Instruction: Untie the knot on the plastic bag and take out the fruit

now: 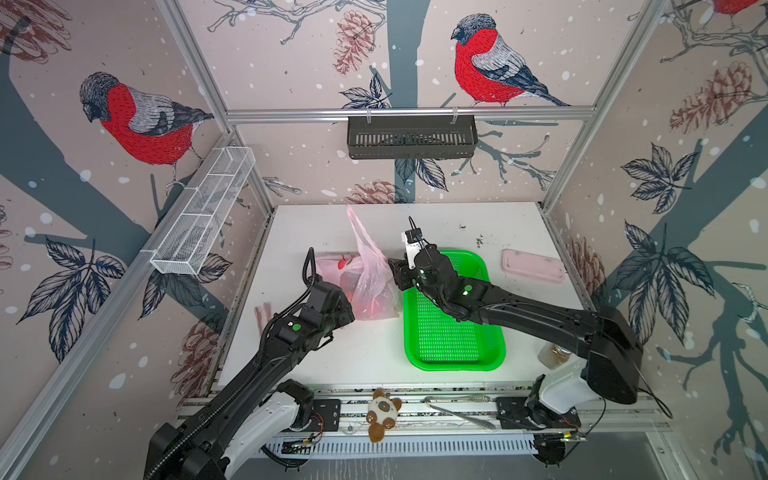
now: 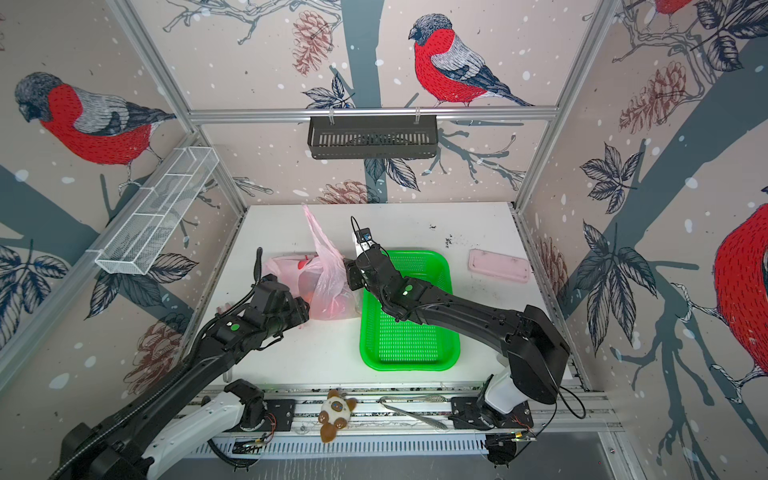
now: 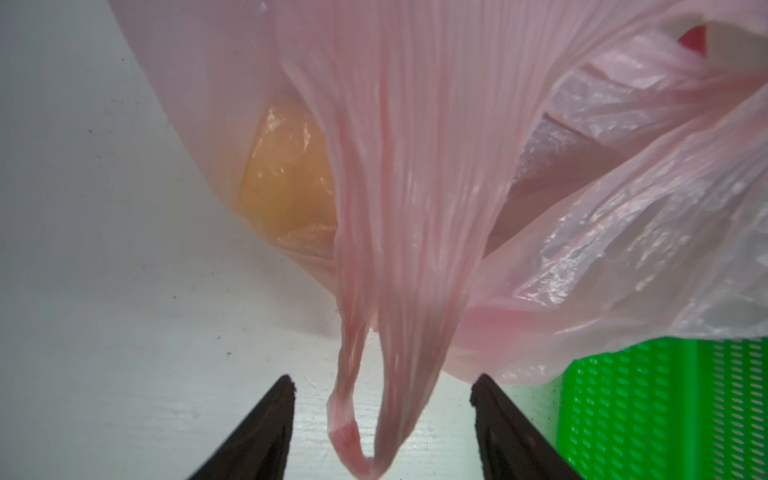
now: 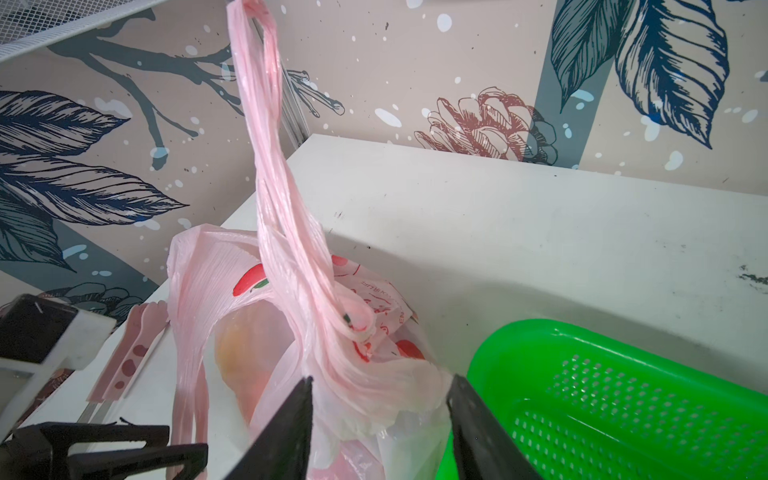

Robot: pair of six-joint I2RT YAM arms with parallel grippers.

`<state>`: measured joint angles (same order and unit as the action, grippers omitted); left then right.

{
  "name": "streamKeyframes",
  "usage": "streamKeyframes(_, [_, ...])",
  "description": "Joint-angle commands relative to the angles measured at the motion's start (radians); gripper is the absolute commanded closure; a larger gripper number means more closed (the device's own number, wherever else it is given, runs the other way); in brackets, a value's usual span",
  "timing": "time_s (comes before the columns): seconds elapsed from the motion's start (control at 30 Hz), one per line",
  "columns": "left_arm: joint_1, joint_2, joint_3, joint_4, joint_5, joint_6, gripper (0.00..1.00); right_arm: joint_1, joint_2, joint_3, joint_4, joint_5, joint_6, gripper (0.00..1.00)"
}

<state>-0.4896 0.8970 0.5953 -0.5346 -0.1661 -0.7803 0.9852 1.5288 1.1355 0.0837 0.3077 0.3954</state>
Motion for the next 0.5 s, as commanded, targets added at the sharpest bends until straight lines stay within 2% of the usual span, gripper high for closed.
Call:
streamKeyframes(0.0, [-0.026, 0.028, -0.013, 0.007, -0.106, -0.041, 0.38, 0.001, -0.012, -0.008, 0.034, 0.001, 0.004, 0.46])
streamKeyframes(0.17, [-0.035, 0.063, -0.017, 0.044, -0.117, -0.037, 0.49, 0.005, -0.018, -0.013, 0.032, -0.001, 0.004, 0.46])
streamKeyframes(0.33, [-0.035, 0.049, -0.005, 0.071, -0.084, -0.033, 0.76, 0.007, -0.027, -0.011, 0.021, 0.008, -0.002, 0.46])
streamKeyframes(0.47, [-0.035, 0.019, 0.019, 0.067, -0.064, -0.025, 0.89, 0.014, -0.032, -0.008, 0.016, 0.018, -0.006, 0.46])
